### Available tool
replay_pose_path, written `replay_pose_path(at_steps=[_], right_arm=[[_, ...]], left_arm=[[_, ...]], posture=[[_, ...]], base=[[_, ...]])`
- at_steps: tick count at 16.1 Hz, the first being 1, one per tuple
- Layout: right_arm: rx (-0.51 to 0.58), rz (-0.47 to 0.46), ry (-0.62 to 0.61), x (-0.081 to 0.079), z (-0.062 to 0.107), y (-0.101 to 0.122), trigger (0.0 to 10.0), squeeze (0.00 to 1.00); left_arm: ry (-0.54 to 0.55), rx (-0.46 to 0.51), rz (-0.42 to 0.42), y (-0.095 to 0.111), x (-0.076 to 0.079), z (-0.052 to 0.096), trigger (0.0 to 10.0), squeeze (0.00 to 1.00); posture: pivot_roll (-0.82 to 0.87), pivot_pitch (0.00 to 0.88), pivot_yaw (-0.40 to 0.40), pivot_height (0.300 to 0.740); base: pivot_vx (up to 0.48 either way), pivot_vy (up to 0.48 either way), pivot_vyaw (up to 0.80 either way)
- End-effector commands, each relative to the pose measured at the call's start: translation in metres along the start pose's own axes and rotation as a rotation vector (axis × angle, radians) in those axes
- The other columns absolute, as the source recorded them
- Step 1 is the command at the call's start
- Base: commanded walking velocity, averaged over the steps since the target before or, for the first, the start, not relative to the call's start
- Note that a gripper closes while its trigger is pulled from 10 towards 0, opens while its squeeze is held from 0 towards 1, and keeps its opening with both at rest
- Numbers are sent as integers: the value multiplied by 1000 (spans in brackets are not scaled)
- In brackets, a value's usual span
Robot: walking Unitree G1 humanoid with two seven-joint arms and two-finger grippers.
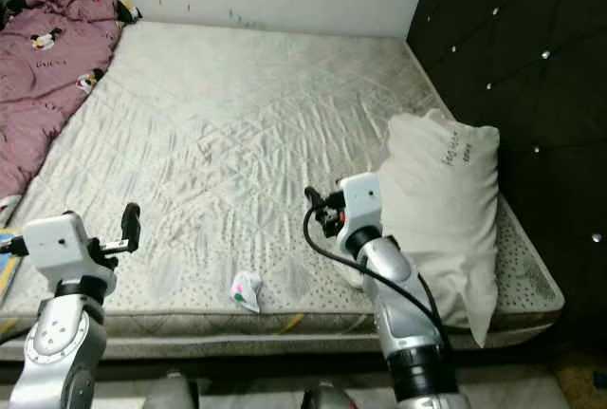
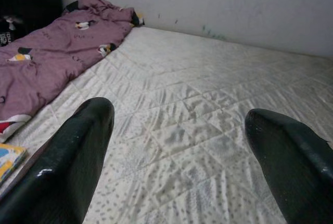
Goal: Clean up the room
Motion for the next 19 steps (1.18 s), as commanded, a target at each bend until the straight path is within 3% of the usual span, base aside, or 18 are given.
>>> replay_pose_path(at_steps=[1,5,11,16,19], right_arm=[[-2,6,2,2,0,0,10000,0],[5,5,8,1,-2,1,10000,0],[34,56,66,-9,-13,9,10000,0],[70,84,140,-27,-24,18,10000,0],[79,63,125,-23,-24,18,10000,0]], left_arm=[[2,-8,-10,-2,0,-1,10000,0],[6,-5,-12,-1,-1,-2,10000,0],[18,-7,-12,-1,-5,0,10000,0],[4,-10,-1,-2,0,-4,10000,0],[10,-9,6,-1,-1,-3,10000,0]], posture=[[125,2,-83,625],[124,8,-82,585],[126,20,-71,585],[129,24,-80,585],[129,36,-84,585]], base=[[0,0,0],[0,0,0],[0,0,0],[0,0,580],[0,0,256]])
Point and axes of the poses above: a point about 5 cm out from each wrist's last joint towards the gripper, its own z axis pointing back from the gripper into the wrist, its own y axis along the axis of the wrist's last joint, x = y × z, the point moved 6 cm from there along -z, pointing out of the wrist towards the gripper, and after that the axes turned 6 degrees about z, right-handed, at the moved point
